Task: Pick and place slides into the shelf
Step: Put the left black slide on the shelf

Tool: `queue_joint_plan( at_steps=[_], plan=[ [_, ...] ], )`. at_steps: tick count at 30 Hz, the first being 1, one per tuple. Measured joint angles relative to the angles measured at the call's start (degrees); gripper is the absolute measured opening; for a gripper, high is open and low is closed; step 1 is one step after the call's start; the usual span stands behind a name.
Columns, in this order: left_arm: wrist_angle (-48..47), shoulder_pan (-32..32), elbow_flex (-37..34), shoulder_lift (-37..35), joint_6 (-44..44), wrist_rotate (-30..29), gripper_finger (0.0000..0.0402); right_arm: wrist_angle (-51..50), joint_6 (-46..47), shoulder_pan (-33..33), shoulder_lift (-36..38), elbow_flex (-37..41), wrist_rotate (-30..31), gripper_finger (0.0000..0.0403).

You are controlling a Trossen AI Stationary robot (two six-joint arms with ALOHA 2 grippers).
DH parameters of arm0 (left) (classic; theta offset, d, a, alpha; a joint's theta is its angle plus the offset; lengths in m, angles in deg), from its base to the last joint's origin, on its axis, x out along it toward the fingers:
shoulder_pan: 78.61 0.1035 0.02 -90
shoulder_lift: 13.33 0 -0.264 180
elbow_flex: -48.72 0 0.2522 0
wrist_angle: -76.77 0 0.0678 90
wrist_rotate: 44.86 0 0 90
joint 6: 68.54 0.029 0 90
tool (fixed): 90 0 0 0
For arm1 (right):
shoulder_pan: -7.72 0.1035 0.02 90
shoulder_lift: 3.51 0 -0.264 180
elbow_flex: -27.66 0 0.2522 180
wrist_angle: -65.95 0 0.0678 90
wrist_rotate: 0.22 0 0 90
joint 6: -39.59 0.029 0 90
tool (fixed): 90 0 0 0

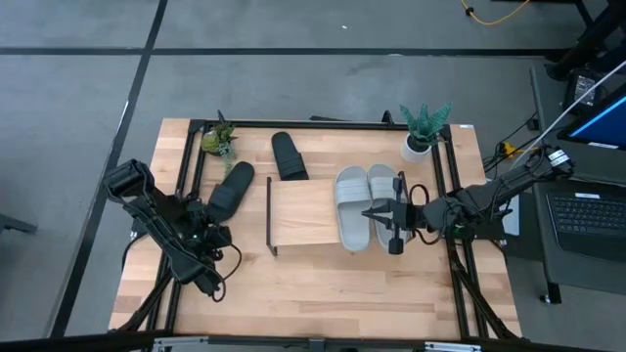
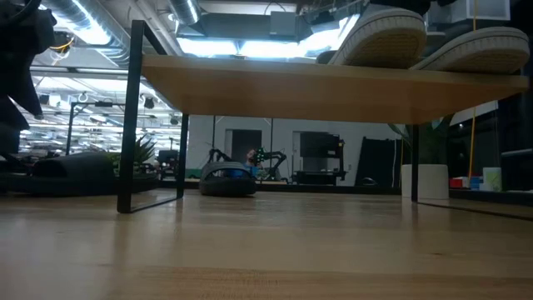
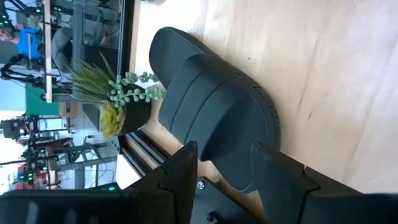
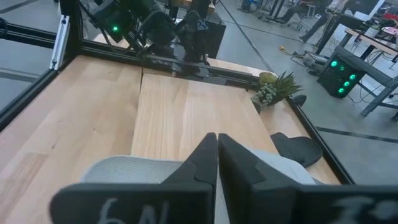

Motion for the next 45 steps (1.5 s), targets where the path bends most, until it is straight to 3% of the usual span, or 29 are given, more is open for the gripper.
queue_joint_plan(
  at_steps=[7, 13, 26, 45],
  plan=[
    [8.38, 0.0, -3.57, -0.02, 0.07, -2.83, 0.014, -0.02, -0.15, 0.0, 0.0, -0.01, 0.0, 0.0007],
    [9.16, 0.16, -8.25, -0.02, 0.15, -2.7, 0.014, -0.16, 0.0, 0.0, 0.0, 0.0, 0.01, 0.0024],
    [10.25, 6.78, -8.26, -0.02, 10.25, -1.2, 0.014, -0.22, 0.0, 0.0, 0.0, 0.0, 0.02, 0.0006],
    [12.65, 16.26, -8.26, -0.02, 22.58, -1.29, 0.014, -1.14, 0.01, -0.01, 0.0, 0.0, 0.02, 0.0027]
  ],
)
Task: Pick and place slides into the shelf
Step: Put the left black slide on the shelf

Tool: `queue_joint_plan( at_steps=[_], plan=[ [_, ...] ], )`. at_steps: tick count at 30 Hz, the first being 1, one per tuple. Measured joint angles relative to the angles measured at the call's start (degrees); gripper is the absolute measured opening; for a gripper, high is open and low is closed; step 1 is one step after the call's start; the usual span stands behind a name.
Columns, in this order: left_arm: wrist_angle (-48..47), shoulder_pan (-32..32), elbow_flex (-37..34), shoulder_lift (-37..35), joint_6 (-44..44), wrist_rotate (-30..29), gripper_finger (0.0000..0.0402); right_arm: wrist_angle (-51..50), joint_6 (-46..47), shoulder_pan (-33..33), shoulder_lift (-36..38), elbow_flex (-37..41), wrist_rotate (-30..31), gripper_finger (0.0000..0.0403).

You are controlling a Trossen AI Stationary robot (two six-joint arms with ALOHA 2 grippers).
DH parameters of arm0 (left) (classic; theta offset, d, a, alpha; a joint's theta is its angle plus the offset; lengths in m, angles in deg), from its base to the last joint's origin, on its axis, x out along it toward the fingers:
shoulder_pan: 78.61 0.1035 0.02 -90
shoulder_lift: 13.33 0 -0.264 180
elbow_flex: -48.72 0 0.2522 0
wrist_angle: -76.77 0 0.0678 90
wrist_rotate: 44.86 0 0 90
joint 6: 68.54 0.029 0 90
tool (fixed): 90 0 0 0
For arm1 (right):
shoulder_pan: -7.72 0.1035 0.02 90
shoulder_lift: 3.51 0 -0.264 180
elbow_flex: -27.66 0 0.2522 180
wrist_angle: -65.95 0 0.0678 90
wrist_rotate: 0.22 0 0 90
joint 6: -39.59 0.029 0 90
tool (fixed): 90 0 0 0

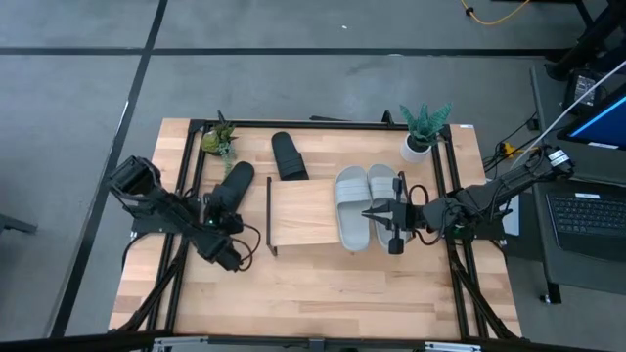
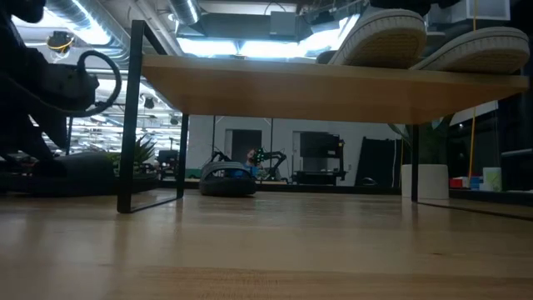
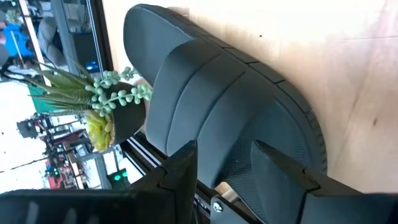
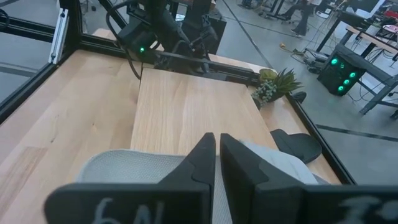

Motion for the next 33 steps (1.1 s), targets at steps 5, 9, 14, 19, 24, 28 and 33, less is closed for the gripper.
queue_joint_plan(
  at_steps=[5, 9, 14, 19, 24, 28, 33],
  plan=[
    [0.0, 1.69, 0.0, 0.0, 0.0, -0.02, 0.014, 0.0, -0.01, 0.01, 0.0, 0.0, 0.0, 0.0028],
    [0.25, 2.7, 0.0, 0.0, 0.0, -0.6, 0.0137, 0.0, -0.01, -0.01, 0.0, 0.0, 0.0, 0.0028],
    [3.65, 2.91, 0.0, 0.0, 0.04, -3.55, 0.0104, 0.0, -0.01, -0.01, 0.0, 0.0, 0.0, 0.0028],
    [5.91, 2.91, 0.0, 0.0, 0.04, -3.58, 0.0037, 0.0, 0.01, 0.01, 0.0, 0.0, 0.0, 0.0028],
    [6.69, 2.88, 0.0, 0.0, -0.26, -4.31, 0.0007, 0.0, 0.01, 0.0, 0.0, 0.0, 0.0, 0.0028],
    [6.69, 2.88, 0.0, 0.0, -0.39, -6.87, 0.0002, 0.0, 0.01, -0.01, 0.0, 0.0, 0.0, 0.0028],
    [6.99, 2.88, 0.02, 0.0, -0.46, -8.79, 0.0001, 0.02, 0.02, 0.0, 0.0, 0.0, 0.01, 0.0028]
  ],
)
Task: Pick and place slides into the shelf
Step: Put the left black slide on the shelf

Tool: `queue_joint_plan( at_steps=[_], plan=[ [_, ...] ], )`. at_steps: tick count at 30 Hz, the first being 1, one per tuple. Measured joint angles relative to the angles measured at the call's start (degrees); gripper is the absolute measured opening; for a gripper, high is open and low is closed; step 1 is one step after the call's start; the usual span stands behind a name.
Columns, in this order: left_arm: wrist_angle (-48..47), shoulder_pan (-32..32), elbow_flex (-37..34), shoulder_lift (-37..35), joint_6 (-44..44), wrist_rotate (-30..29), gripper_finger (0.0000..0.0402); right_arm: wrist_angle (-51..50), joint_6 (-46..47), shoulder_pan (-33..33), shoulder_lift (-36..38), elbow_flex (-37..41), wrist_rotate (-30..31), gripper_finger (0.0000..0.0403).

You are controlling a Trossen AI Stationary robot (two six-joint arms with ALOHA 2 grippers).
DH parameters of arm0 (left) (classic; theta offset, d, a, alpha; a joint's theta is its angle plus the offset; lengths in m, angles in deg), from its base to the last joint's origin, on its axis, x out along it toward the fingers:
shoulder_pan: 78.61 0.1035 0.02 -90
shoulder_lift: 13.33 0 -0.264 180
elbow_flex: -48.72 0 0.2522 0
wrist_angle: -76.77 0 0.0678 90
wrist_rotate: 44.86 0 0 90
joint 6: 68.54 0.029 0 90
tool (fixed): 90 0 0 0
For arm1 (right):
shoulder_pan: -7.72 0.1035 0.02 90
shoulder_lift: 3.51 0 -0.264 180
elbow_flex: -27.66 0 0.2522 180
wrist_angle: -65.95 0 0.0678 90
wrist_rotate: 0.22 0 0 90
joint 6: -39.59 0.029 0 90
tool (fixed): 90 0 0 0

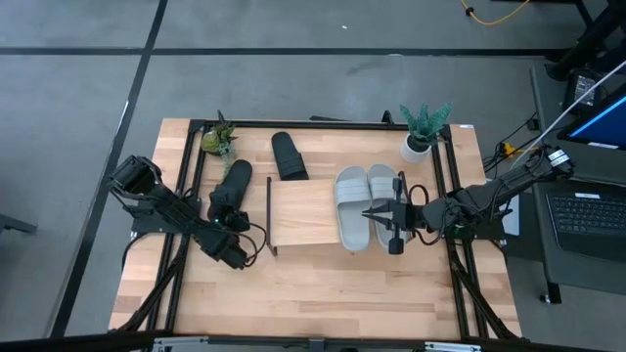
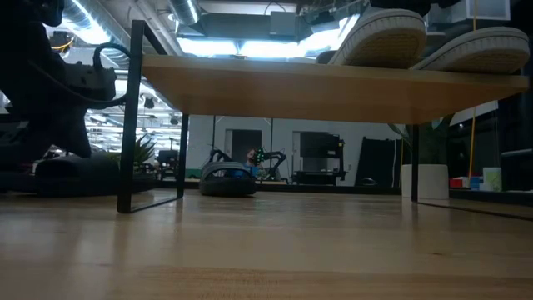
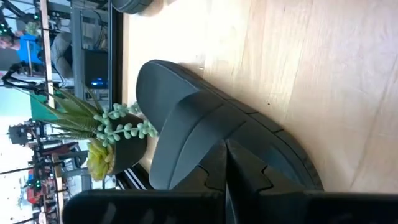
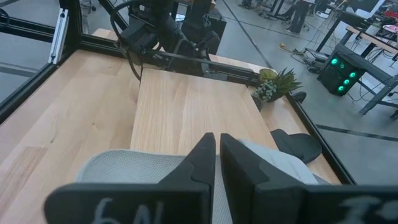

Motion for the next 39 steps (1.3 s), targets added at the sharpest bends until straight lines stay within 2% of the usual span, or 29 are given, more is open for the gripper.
queue_joint_plan(
  at_steps=[3, 8, 17, 26, 32, 39],
  plan=[
    [-0.22, 0.0, 0.08, 0.0, 0.02, 1.21, 0.0001, 0.0, 0.0, -0.01, 0.0, 0.0, -0.01, 0.0028],
    [-2.9, -0.07, 1.66, 0.0, 0.41, 6.86, 0.0005, 0.0, 0.0, -0.01, 0.0, 0.0, -0.01, 0.0028],
    [-2.8, -0.52, 1.79, 0.0, 0.42, 6.61, 0.0011, -0.02, 0.0, 0.0, 0.0, 0.0, -0.01, 0.0028],
    [-2.8, -0.52, 1.79, 0.0, 0.46, 5.24, 0.0074, -0.13, 0.01, -0.01, 0.0, 0.0, -0.25, 0.0028],
    [-2.39, -0.52, 1.79, 0.0, 0.46, 4.88, 0.0121, -0.28, 0.02, -0.01, 0.02, 0.0, -3.61, 0.0028],
    [-1.36, -0.5, 1.79, 0.0, 1.63, 6.67, 0.0136, -1.26, -0.09, -0.01, 0.02, 0.0, -3.92, 0.0028]
  ],
)
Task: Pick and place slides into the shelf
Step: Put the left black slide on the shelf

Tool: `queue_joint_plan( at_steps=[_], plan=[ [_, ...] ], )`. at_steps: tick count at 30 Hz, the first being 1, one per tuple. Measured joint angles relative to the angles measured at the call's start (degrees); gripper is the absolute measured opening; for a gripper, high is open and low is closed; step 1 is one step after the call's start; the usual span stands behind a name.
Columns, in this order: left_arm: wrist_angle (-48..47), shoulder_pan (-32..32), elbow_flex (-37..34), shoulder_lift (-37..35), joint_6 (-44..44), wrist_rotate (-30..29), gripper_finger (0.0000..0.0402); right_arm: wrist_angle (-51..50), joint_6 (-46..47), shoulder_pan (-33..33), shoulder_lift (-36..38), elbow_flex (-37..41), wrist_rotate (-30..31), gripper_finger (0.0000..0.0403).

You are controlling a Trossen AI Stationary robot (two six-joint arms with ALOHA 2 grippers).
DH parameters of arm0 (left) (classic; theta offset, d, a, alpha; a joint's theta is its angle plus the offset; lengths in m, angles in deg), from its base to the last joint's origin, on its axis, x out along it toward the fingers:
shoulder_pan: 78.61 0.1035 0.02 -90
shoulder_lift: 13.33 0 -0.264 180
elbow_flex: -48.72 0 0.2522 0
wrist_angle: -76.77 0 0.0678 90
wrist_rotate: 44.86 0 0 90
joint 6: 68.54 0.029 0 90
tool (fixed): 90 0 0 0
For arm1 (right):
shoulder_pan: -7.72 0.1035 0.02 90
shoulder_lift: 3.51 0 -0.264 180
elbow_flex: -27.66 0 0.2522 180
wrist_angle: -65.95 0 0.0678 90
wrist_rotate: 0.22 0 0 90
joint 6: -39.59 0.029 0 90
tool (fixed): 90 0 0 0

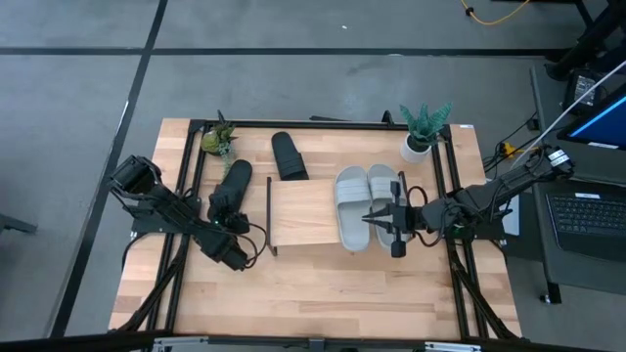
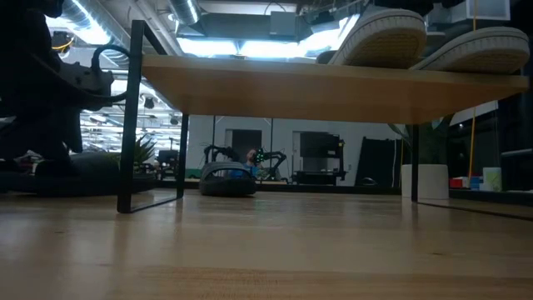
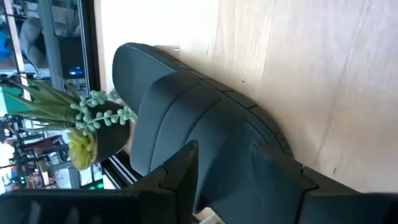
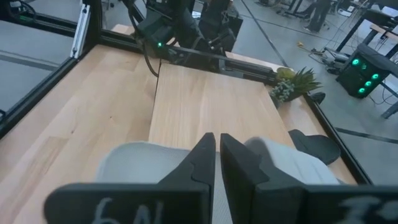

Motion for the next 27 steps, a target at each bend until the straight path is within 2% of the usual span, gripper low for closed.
queue_joint_plan(
  at_steps=[11, 21, 27],
  plan=[
    [-1.46, 0.48, -0.08, 0.0, 4.99, 0.59, 0.0137, -2.33, 1.48, 0.0, 0.0, 0.0, 0.02, 0.0028],
    [0.58, 2.81, -3.81, 0.0, 6.67, 1.15, 0.0137, -2.94, 1.62, 0.0, 0.0, 0.0, 0.02, 0.0028],
    [0.85, 3.62, -3.98, 0.0, 6.6, -1.28, 0.0137, -2.94, 1.6, 0.0, 0.0, 0.0, 0.04, 0.0028]
  ],
)
